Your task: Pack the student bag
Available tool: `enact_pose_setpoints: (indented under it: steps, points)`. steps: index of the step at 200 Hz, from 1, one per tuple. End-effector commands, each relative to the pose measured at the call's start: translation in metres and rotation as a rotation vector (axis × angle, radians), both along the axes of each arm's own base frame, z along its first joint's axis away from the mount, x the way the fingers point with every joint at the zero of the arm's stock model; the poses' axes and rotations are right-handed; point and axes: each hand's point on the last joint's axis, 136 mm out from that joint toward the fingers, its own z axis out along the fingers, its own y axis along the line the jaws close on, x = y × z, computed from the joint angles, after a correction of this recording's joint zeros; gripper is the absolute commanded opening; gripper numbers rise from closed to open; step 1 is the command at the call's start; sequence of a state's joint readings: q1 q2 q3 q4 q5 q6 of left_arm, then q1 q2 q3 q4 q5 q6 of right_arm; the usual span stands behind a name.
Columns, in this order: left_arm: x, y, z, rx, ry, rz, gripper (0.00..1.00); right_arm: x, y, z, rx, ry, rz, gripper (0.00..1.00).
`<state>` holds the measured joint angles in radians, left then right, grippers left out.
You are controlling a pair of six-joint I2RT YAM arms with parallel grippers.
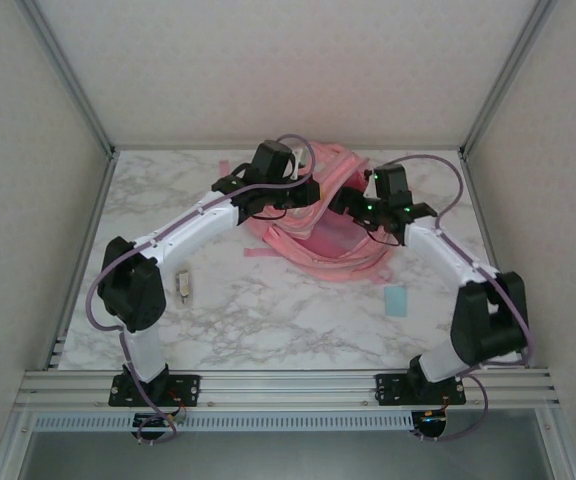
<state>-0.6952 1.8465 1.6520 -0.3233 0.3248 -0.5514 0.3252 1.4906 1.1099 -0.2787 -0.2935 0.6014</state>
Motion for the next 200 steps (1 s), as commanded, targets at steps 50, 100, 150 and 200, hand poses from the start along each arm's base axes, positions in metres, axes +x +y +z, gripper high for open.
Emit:
enact_pose_setpoints:
  steps: [50,100,150,200]
  points:
    - [0.004,-0.01,0.02,-0.066,-0.029,0.005,0.54,-0.068,-0.047,-0.015,-0.166,0.029,-0.048,0.99]
    - [0.017,0.069,0.0,0.027,-0.037,0.205,0.78,-0.073,-0.027,-0.033,-0.03,0.087,-0.023,0.99]
    - [0.032,0.165,-0.063,0.093,0.053,0.468,0.8,-0.074,-0.026,-0.071,0.002,0.144,-0.092,0.99]
    - [0.065,0.164,-0.108,0.032,0.131,0.509,0.77,-0.072,-0.028,-0.095,0.003,0.183,-0.132,0.99]
